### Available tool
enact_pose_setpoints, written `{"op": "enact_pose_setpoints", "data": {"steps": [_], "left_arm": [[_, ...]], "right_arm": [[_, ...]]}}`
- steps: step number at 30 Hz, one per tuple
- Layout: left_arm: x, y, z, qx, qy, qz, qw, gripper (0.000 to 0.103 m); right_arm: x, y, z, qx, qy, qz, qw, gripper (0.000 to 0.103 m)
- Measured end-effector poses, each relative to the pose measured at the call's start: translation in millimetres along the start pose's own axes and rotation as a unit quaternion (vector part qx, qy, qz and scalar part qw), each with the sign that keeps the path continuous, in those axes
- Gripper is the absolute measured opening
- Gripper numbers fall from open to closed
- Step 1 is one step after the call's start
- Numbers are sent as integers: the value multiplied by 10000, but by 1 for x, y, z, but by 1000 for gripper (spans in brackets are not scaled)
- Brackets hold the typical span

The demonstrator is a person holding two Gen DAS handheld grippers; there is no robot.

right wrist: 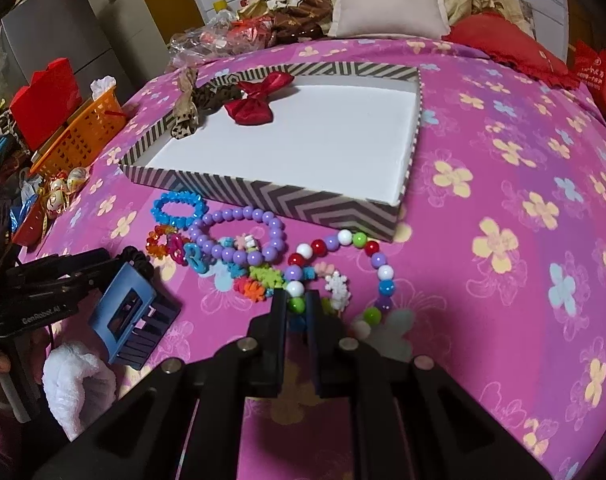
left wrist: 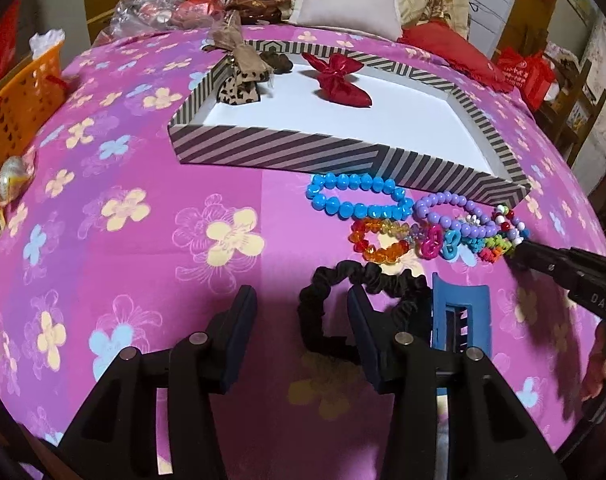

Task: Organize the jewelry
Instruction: 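Grasp the black beaded bracelet with the left tool while the right tool grasps the multicolour bead bracelet, then carry both bracelets into the striped box and open both tools to release them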

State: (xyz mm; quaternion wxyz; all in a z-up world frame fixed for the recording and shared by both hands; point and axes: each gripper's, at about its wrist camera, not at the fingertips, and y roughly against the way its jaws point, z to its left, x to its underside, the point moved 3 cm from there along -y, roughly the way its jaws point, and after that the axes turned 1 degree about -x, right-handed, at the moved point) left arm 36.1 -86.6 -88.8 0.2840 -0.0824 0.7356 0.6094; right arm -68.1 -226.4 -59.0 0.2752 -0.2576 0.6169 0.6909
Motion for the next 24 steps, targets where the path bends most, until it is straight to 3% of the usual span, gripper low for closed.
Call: {"op": "enact_pose_setpoints", "data": {"steps": [1, 2, 3, 5, 8, 14, 24], "left_arm": [[0, 0, 0, -15, -28, -16, 10000, 42], [0, 0, -1, -32, -60, -38, 10000, 34], [-1, -1, -1, -75, -110, -63, 9999, 20], [-1, -1, 0, -56, -123, -85, 9999, 6], [-2, 0, 3, 145, 1, -74, 9999, 3], [-6, 19, 1, 138, -12, -423, 9990, 1], [-17, 55, 7, 288, 151, -796, 9963, 1]], "right_arm": [[0, 1, -2, -38, -42, -3, 10000, 9], [1, 2, -3, -72, -82, -12, 9999, 9], [0, 3, -5, -134, -143, -28, 9998, 9], [0, 7, -7, -226, -231, -64, 9995, 9], [0, 9, -9, -232, -247, -62, 9994, 9], [5, 7, 1, -92, 20, 64, 9999, 9], [-6, 42, -2, -347, -264, -335, 9985, 9]]}}
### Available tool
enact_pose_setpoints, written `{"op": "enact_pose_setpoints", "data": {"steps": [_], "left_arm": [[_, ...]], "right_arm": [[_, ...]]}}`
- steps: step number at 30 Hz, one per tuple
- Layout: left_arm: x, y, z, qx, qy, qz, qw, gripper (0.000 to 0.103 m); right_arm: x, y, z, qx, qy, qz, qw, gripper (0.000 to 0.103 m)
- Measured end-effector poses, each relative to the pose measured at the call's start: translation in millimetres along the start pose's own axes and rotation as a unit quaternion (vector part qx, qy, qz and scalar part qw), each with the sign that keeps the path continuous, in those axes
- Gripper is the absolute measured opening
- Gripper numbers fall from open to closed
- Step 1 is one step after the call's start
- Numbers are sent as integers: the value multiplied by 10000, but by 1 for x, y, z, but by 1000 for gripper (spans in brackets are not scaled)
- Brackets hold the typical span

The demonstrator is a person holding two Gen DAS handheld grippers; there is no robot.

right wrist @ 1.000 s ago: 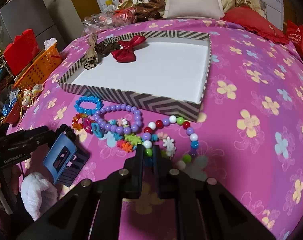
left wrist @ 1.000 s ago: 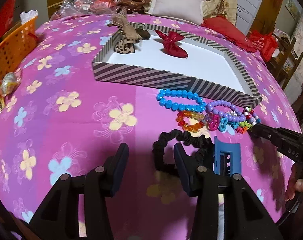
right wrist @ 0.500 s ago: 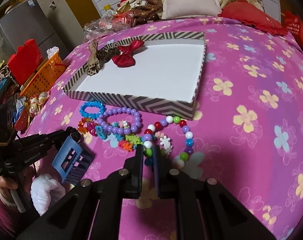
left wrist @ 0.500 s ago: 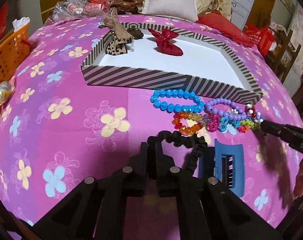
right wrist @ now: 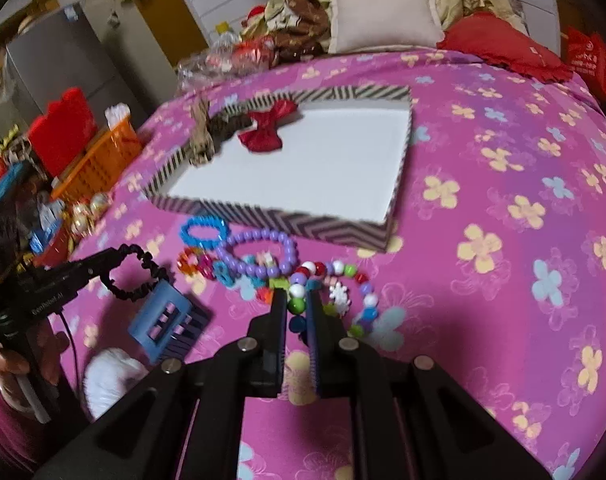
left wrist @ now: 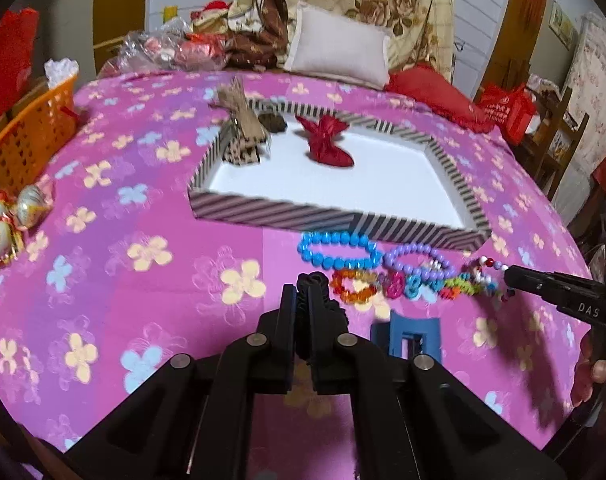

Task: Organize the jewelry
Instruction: 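Carry both bracelets into the striped box and open both tools to release them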

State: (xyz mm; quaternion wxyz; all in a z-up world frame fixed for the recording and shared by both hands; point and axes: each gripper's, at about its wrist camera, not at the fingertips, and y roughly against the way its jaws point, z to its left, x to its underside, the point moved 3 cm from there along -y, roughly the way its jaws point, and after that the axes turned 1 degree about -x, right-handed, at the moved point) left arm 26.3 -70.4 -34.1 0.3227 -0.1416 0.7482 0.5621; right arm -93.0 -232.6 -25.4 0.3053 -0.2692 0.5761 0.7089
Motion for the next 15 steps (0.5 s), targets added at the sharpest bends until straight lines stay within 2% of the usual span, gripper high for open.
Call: {"op": "enact_pose_setpoints", "data": {"steps": [15], "left_arm": [[-41, 27, -22, -146, -301, -399, 9986, 1]], "right_arm": [[-31, 38, 4, -162, -91, -506, 9985, 9]]}}
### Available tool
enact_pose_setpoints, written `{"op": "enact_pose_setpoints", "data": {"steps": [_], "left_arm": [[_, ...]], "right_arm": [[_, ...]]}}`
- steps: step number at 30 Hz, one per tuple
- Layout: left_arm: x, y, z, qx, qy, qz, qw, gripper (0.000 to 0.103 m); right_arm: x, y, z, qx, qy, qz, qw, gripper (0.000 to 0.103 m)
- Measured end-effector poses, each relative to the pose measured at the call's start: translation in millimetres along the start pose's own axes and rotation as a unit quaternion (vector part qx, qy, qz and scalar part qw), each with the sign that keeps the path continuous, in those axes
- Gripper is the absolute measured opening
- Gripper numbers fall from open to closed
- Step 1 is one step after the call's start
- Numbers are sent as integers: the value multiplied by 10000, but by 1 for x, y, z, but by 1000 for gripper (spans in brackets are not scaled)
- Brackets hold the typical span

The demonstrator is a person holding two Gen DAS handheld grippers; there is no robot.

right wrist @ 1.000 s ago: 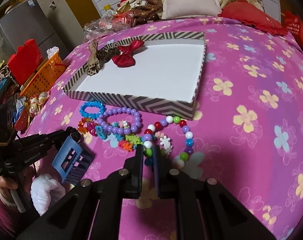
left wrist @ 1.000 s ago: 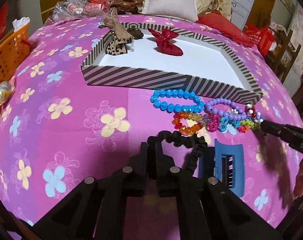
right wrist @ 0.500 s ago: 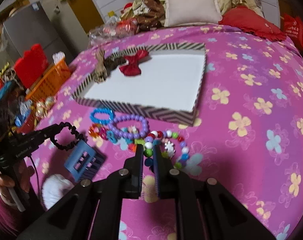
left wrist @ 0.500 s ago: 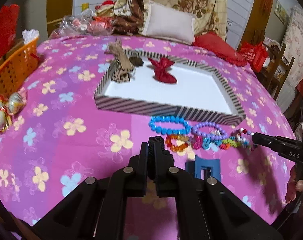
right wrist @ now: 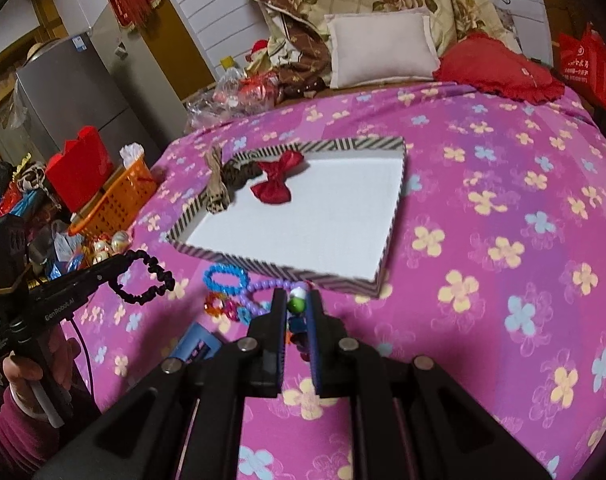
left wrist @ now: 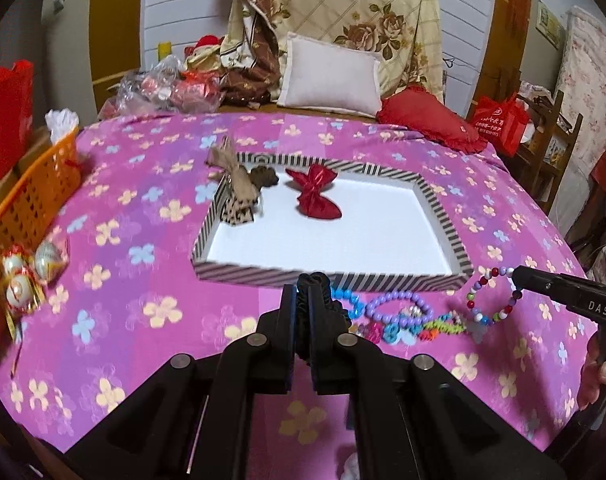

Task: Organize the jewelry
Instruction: 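Carry both bracelets into the striped box and open both tools to release them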

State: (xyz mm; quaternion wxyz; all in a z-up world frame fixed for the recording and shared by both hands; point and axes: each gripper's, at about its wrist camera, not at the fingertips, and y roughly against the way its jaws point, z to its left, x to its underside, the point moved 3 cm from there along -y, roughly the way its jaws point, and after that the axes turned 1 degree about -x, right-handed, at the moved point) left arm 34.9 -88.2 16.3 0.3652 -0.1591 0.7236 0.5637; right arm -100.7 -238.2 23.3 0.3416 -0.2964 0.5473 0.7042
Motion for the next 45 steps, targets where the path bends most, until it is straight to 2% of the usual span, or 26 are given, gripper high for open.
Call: {"op": "enact_pose_setpoints", "data": {"steps": [9, 19, 29, 39, 42, 45], "left_arm": [[-36, -20, -21, -92, -295, -90, 9995, 1], [-62, -64, -50, -81, -671, -39, 9977, 1], [-94, -121, -60, 49, -556, 107, 9984, 1], [-116, -193, -65, 313, -250, 527, 9978, 1], [-116, -214, -64, 188, -217, 654, 9974, 1], [-114, -233, -57, -115, -258, 767, 9967, 1]], "right_arm": [[-44, -2, -2, 29, -100, -330, 9994, 9], [-88, -45, -32, 276, -365, -342, 9984, 9], [-119, -90, -59, 505, -543, -290, 9968, 9], [-147, -138, -72, 723, -541, -212, 9957, 9], [-151, -157, -74, 719, -568, -78, 9958, 9], [-152, -176, -75, 714, -596, 52, 9956, 9]]}}
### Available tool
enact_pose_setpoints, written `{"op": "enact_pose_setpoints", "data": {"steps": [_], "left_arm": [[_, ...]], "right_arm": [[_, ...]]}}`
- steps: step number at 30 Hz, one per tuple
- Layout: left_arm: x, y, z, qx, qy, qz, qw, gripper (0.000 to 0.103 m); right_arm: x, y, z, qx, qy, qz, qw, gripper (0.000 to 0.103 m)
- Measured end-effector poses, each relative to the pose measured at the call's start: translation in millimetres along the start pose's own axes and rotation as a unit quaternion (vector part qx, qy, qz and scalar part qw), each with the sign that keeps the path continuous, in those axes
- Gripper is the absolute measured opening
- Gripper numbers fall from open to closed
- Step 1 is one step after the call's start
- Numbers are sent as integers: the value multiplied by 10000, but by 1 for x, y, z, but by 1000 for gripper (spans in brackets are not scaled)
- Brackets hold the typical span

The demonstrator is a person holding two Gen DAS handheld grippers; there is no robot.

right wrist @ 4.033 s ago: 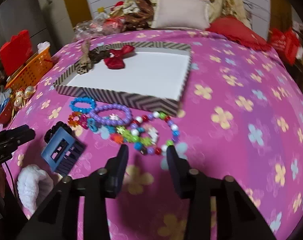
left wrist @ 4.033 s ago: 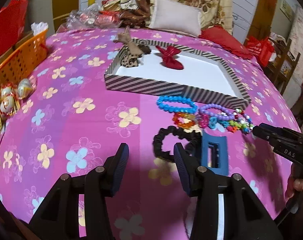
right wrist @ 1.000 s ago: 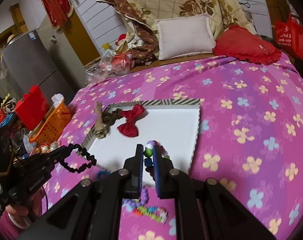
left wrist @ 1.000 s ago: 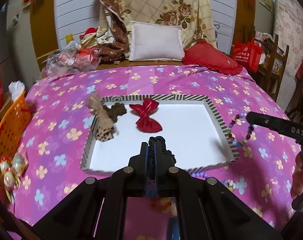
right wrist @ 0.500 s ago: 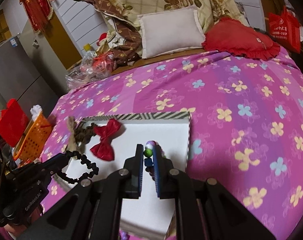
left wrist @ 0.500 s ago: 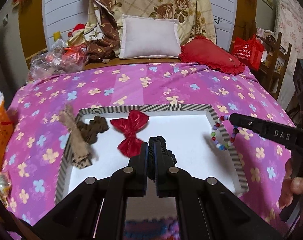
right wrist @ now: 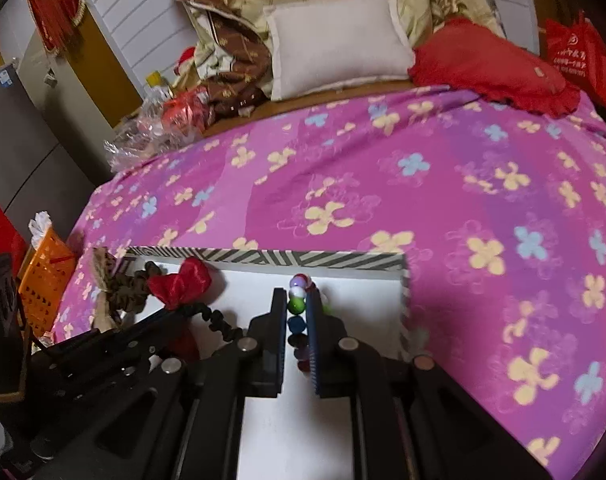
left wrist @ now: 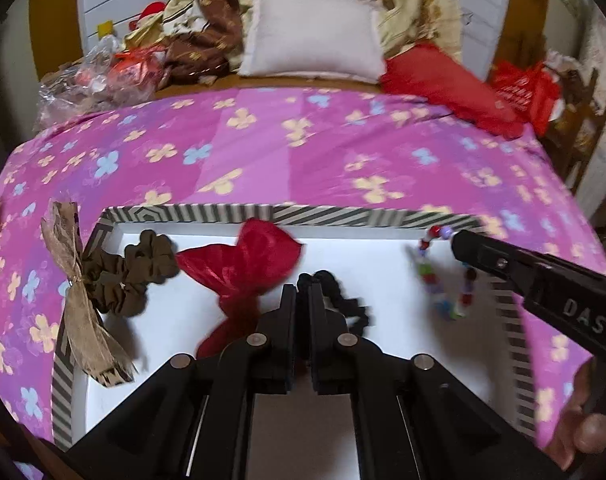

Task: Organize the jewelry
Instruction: 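Carry both bracelets into the striped box and open both tools to release them, then withdraw both open tools from the box toward the remaining bracelets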

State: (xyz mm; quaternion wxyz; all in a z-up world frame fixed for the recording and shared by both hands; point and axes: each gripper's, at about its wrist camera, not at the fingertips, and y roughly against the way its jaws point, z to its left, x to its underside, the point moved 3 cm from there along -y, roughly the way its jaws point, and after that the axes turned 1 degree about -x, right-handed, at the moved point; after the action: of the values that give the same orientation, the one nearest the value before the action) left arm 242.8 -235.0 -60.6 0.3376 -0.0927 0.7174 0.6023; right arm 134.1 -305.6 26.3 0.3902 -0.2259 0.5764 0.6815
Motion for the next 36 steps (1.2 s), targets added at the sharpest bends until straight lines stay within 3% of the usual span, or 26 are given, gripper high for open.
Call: {"op": "enact_pose_setpoints", "data": {"steps": [9, 13, 14, 16, 17, 24, 36], "left_arm": [[-1, -26, 20, -489, 85, 206, 9986, 1], [-2, -28, 23, -467, 155, 263, 9984, 2], [-2, -28, 23, -445, 151, 263, 9985, 2], [-3, -28, 22, -452, 136, 266, 9985, 7], [-3, -27, 21, -464, 118, 256, 9985, 8], [3, 2, 20, -405, 144, 107, 9990, 26], [46, 101, 34, -728, 166, -538, 9958, 28]], "right_arm": [[1, -49, 15, -76, 31, 398, 9992, 9], [0, -55, 17, -126, 5, 442, 9989, 10], [0, -55, 16, -168, -41, 455, 9988, 12], [2, -56, 14, -299, -156, 524, 9981, 38], [2, -56, 14, -306, -176, 542, 9979, 40], [9, -21, 10, -367, -172, 246, 9989, 40], [67, 71, 16, -147, 246, -136, 9995, 45]]}}
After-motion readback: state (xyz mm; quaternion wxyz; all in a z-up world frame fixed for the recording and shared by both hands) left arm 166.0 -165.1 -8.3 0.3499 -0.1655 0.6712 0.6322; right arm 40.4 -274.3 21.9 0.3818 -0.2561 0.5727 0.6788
